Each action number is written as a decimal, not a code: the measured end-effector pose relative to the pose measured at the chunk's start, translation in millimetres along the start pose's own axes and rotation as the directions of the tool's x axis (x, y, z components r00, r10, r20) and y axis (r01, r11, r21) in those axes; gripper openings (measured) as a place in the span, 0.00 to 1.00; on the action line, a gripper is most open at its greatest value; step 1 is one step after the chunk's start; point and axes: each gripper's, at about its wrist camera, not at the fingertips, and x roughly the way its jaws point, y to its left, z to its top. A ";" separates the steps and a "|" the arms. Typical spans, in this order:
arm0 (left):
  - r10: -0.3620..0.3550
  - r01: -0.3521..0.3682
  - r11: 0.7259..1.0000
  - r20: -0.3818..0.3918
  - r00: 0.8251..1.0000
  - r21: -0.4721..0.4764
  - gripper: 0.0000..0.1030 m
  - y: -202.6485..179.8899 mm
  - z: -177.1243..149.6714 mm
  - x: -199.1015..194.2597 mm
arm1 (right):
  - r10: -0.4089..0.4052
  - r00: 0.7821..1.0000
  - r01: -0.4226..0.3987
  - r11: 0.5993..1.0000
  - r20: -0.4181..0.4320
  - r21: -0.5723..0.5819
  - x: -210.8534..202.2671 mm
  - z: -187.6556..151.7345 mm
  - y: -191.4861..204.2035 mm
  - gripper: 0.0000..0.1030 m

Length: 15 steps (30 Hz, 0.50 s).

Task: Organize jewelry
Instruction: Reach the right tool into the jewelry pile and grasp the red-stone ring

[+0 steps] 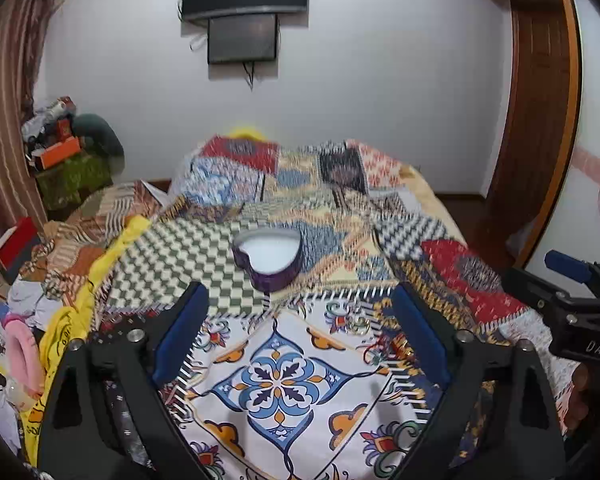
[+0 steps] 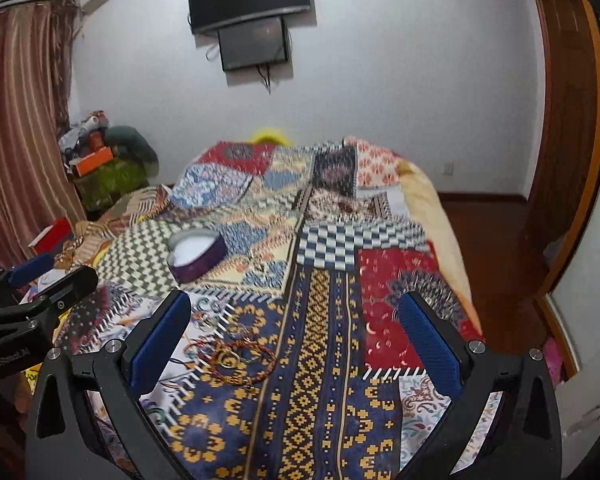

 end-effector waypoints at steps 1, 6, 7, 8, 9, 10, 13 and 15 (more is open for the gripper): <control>-0.003 0.003 1.000 -0.020 1.000 0.002 0.85 -0.3 -2.1 7.0 | 0.000 1.000 0.000 1.000 -0.007 -0.001 4.6 -0.7 -1.4 0.99; -0.034 0.034 0.999 -0.098 0.995 0.000 0.76 -1.8 -11.7 32.5 | 0.034 0.995 -0.035 0.999 -0.095 -0.001 28.9 -8.8 -12.1 0.76; -0.042 0.043 0.999 -0.111 0.993 -0.001 0.75 -2.5 -13.5 37.1 | 0.046 0.993 -0.046 0.999 -0.107 0.001 32.4 -9.5 -13.6 0.69; -0.050 0.050 0.999 -0.121 0.991 -0.001 0.74 -3.4 -15.0 40.8 | 0.064 0.990 -0.063 0.998 -0.124 0.006 35.3 -11.2 -15.0 0.64; -0.055 0.055 0.998 -0.128 0.990 -0.001 0.71 -3.7 -15.7 44.4 | 0.083 0.987 -0.082 0.997 -0.139 0.012 37.6 -12.9 -16.0 0.62; -0.063 0.063 0.998 -0.137 0.989 -0.001 0.69 -4.1 -16.6 48.6 | 0.094 0.985 -0.093 0.996 -0.147 0.015 41.5 -12.1 -16.0 0.57; -0.089 0.089 0.996 -0.161 0.983 -0.007 0.58 -4.5 -17.3 58.9 | 0.147 0.973 -0.146 0.989 -0.177 0.020 53.2 -10.6 -13.7 0.49; -0.109 0.108 0.994 -0.175 0.979 -0.015 0.50 -3.3 -17.5 64.3 | 0.177 0.965 -0.178 0.984 -0.195 0.012 60.6 -8.6 -7.3 0.45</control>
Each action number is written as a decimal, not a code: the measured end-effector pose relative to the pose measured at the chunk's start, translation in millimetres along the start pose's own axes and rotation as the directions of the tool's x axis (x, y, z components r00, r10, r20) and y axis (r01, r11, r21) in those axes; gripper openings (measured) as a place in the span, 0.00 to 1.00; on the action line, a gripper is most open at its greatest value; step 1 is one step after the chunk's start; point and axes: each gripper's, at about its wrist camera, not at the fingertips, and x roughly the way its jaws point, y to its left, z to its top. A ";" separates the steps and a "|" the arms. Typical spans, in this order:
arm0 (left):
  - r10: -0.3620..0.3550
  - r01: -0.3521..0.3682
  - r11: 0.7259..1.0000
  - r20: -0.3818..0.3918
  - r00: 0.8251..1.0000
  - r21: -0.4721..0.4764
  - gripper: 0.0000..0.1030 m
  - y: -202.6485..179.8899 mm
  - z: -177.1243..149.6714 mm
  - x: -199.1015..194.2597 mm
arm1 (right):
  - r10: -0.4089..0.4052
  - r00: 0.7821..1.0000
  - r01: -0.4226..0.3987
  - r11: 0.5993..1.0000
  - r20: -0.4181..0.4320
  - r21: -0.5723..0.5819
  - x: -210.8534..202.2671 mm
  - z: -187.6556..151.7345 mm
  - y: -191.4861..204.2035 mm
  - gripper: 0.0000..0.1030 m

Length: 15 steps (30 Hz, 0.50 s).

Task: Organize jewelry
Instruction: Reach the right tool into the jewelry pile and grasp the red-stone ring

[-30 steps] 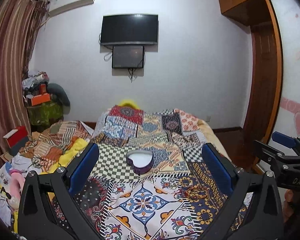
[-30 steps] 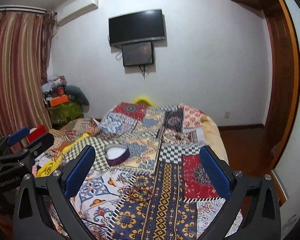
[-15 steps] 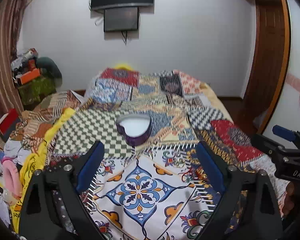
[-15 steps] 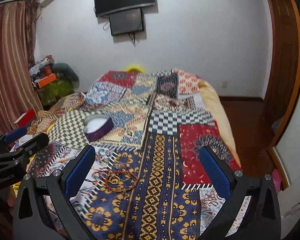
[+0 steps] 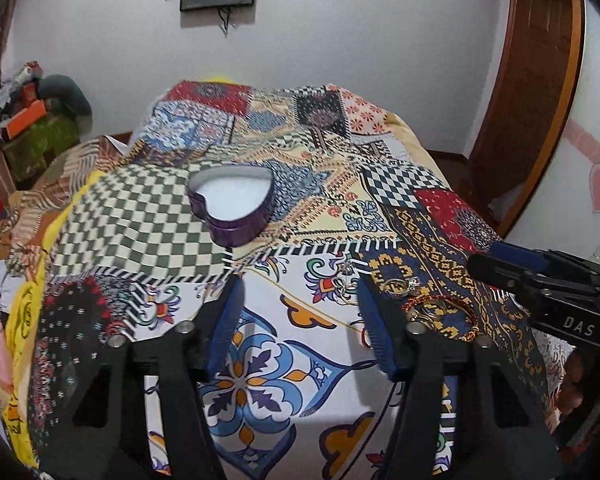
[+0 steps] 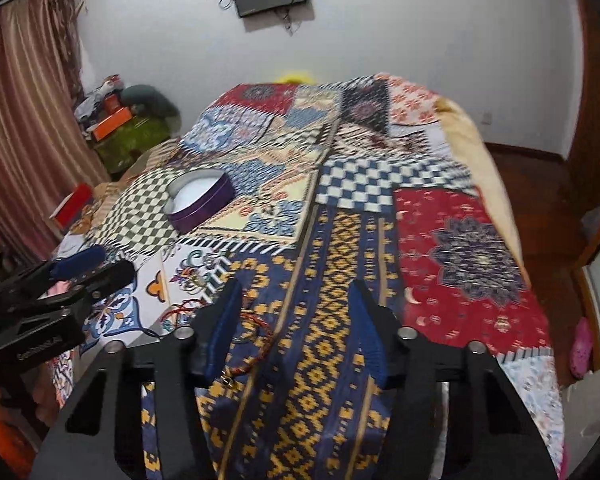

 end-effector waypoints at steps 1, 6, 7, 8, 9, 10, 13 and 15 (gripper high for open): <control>-0.013 0.013 1.000 -0.008 1.000 -0.003 0.48 0.9 0.6 2.9 | 0.009 1.000 -0.009 1.000 -0.006 -0.008 5.2 2.5 1.9 0.44; -0.055 0.055 0.998 -0.038 0.998 -0.001 0.40 3.1 1.8 14.4 | 0.066 0.996 -0.069 0.997 -0.065 -0.045 29.5 8.0 10.9 0.36; -0.060 0.060 0.998 -0.042 0.997 -0.002 0.40 3.5 2.0 16.4 | 0.066 0.995 -0.070 0.996 -0.073 -0.050 33.5 9.2 12.0 0.35; -0.065 0.065 0.998 -0.047 0.997 -0.003 0.40 4.1 2.1 18.7 | 0.062 0.995 -0.067 0.996 -0.084 -0.059 38.0 9.1 14.0 0.35; -0.071 0.071 0.997 -0.051 0.996 -0.005 0.40 4.6 1.8 19.8 | 0.060 0.994 -0.066 0.996 -0.094 -0.067 41.9 8.7 15.5 0.34; -0.080 0.080 0.997 -0.059 0.995 -0.007 0.40 4.8 1.8 22.4 | 0.061 0.993 -0.069 0.995 -0.102 -0.071 44.2 8.7 15.8 0.32; -0.106 0.107 0.994 -0.086 0.991 0.000 0.39 3.1 0.6 28.8 | 0.072 0.989 -0.084 0.993 -0.131 -0.082 52.3 6.9 17.7 0.28; -0.113 0.114 0.993 -0.093 0.989 0.013 0.39 -0.1 -0.1 31.0 | 0.077 0.987 -0.091 0.992 -0.143 -0.091 56.4 4.7 19.1 0.24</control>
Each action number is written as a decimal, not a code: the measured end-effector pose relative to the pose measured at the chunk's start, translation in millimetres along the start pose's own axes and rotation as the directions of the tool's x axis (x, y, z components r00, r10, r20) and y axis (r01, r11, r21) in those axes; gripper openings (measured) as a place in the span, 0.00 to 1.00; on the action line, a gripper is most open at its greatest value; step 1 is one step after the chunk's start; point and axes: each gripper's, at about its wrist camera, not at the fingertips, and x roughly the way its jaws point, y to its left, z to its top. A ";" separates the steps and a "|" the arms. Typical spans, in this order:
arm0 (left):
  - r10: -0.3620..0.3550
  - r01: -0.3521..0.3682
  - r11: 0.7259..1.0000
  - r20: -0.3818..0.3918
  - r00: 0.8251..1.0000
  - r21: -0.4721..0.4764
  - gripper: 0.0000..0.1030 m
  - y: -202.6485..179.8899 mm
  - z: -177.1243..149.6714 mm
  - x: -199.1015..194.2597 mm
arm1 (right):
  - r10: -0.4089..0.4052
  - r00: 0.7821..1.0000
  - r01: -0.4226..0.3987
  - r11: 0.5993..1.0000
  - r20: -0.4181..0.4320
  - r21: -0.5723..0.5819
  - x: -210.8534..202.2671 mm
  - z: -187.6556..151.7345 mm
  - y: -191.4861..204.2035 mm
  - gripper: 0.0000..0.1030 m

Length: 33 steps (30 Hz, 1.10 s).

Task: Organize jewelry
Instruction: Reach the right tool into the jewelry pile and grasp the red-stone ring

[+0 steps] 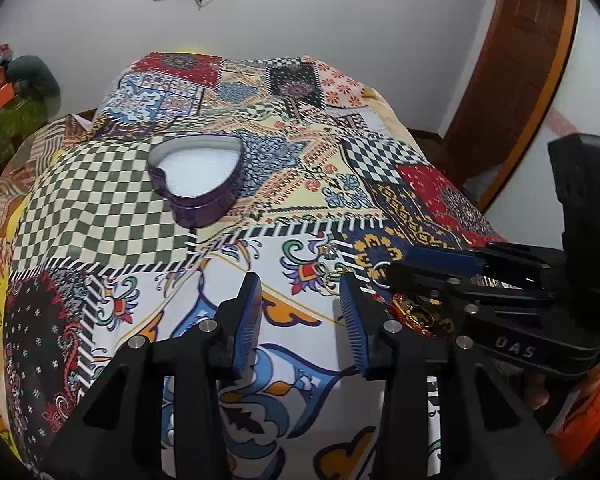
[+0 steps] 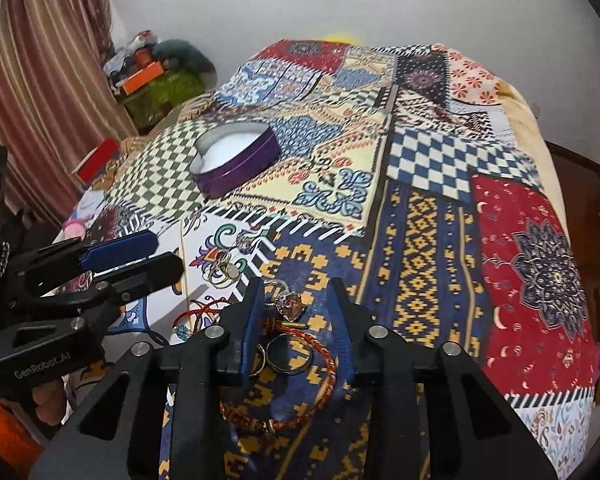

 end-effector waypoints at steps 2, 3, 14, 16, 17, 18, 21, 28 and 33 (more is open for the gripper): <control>-0.011 0.011 1.000 -0.005 1.000 0.010 0.36 -3.4 0.0 2.6 | 0.002 1.000 -0.002 1.000 -0.001 -0.005 0.5 -1.2 0.6 0.16; -0.016 0.016 1.000 -0.008 1.000 0.012 0.32 -4.5 0.0 3.8 | 0.005 1.000 -0.005 1.000 -0.001 -0.006 0.0 -1.2 1.2 0.14; -0.053 0.054 0.998 -0.039 0.998 0.036 0.20 -16.3 1.1 14.0 | 0.006 0.999 -0.007 1.000 0.039 0.023 -7.7 0.6 -7.1 0.14; -0.045 0.047 0.998 -0.043 0.998 0.044 0.20 -18.3 3.0 17.2 | 0.005 0.999 -0.007 0.999 0.052 0.037 -11.0 1.8 -9.1 0.14; -0.042 0.044 0.998 -0.046 0.998 0.047 0.20 -18.9 3.7 18.9 | 0.004 0.998 -0.007 0.999 0.059 0.044 -12.8 2.4 -10.9 0.14; -0.041 0.044 0.998 -0.050 0.998 0.050 0.20 -19.3 4.2 20.9 | 0.003 0.998 -0.006 0.999 0.065 0.050 -14.4 2.7 -11.9 0.14; -0.035 0.039 0.997 -0.063 0.997 0.063 0.20 -21.4 5.8 25.5 | -0.002 0.997 -0.003 0.998 0.077 0.058 -17.7 2.7 -12.8 0.14; -0.001 0.008 0.996 -0.079 0.997 0.085 0.20 -23.1 8.5 34.0 | 0.010 0.996 -0.016 0.997 0.083 0.073 -17.3 1.7 -16.6 0.14; 0.016 -0.009 0.994 -0.070 0.997 0.106 0.18 -26.5 7.2 34.6 | 0.014 0.996 -0.020 0.997 0.086 0.077 -18.2 0.9 -17.1 0.14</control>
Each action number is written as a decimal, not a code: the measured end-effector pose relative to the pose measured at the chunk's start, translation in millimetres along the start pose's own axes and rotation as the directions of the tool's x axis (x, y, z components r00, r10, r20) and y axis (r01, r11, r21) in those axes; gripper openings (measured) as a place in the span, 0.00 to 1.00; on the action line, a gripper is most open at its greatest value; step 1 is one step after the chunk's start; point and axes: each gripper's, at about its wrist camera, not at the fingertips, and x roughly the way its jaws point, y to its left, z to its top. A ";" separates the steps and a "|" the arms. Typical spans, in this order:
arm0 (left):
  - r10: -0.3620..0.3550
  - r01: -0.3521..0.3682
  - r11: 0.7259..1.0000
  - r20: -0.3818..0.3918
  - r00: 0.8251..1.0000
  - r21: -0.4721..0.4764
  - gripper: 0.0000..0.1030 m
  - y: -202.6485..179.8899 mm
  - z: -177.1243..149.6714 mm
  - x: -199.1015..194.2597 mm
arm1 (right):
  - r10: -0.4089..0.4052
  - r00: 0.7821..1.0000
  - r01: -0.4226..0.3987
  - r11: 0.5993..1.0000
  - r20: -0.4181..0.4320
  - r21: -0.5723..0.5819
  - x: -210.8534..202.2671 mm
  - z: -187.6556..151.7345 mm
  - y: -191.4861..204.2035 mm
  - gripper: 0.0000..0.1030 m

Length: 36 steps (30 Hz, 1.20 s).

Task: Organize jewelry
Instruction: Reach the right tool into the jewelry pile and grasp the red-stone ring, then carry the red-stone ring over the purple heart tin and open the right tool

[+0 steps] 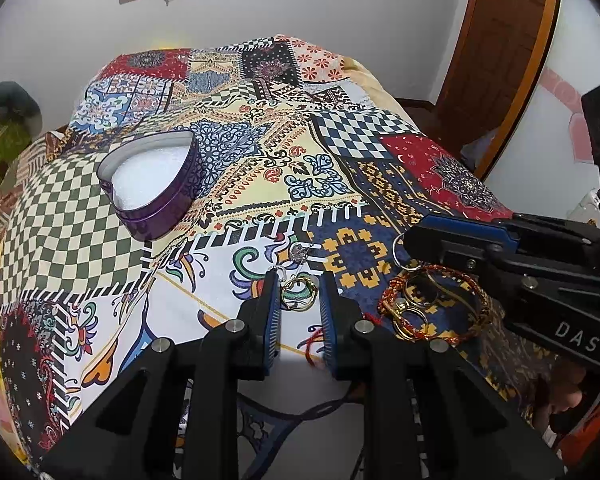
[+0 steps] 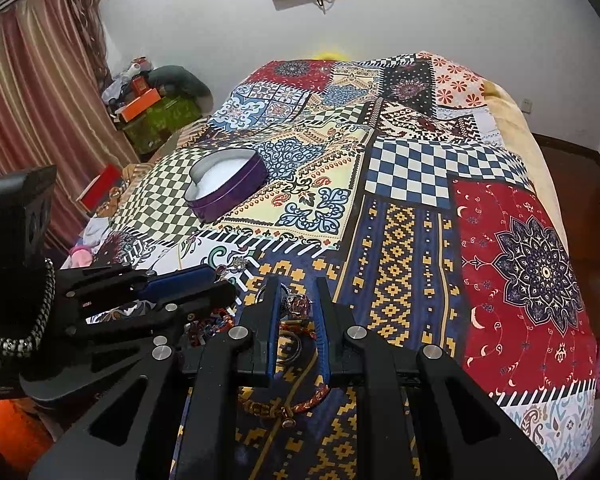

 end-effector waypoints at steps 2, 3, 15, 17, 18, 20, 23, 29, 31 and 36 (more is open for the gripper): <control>0.004 -0.004 1.000 0.004 1.000 0.001 0.18 -0.4 -0.3 -1.2 | 0.000 1.000 0.000 1.000 0.003 0.002 -1.7 0.1 0.2 0.14; 0.006 -0.006 1.000 0.006 1.000 0.000 0.16 -0.4 -0.6 -2.1 | 0.000 1.000 0.000 1.000 0.004 0.003 -2.9 0.2 0.4 0.14; 0.012 -0.011 1.000 0.041 0.999 -0.024 0.06 4.6 -6.1 -22.9 | -0.014 0.999 0.014 1.000 0.031 -0.008 -18.1 5.4 10.1 0.14; 0.008 -0.006 0.999 0.049 0.999 -0.040 0.06 9.8 -7.7 -29.2 | -0.014 0.999 0.014 1.000 0.031 -0.009 -19.1 5.6 12.0 0.14; 0.006 -0.004 0.999 0.053 0.999 -0.047 0.06 11.8 -8.3 -31.8 | -0.014 0.999 0.015 1.000 0.031 -0.010 -19.3 5.8 12.2 0.14; 0.004 0.000 0.998 0.061 0.998 -0.063 0.06 17.3 -9.7 -38.4 | -0.015 0.999 0.015 1.000 0.031 -0.011 -19.3 6.3 14.3 0.14; 0.015 -0.010 0.997 0.071 0.997 -0.073 0.06 22.8 -12.1 -46.4 | -0.014 0.999 0.014 1.000 0.032 -0.013 -20.3 5.8 18.8 0.14; 0.042 -0.033 0.995 0.097 0.994 -0.096 0.06 35.3 -14.0 -60.8 | -0.015 0.999 0.016 1.000 0.038 -0.026 -21.4 8.6 29.5 0.14; 0.049 -0.038 0.994 0.109 0.993 -0.105 0.06 40.4 -12.7 -65.0 | -0.015 0.999 0.016 0.999 0.044 -0.034 -21.8 11.0 34.2 0.14; 0.065 -0.048 0.992 0.150 0.986 -0.117 0.06 51.5 -4.2 -76.8 | -0.015 0.997 0.020 0.998 0.073 -0.065 -21.8 24.7 49.7 0.14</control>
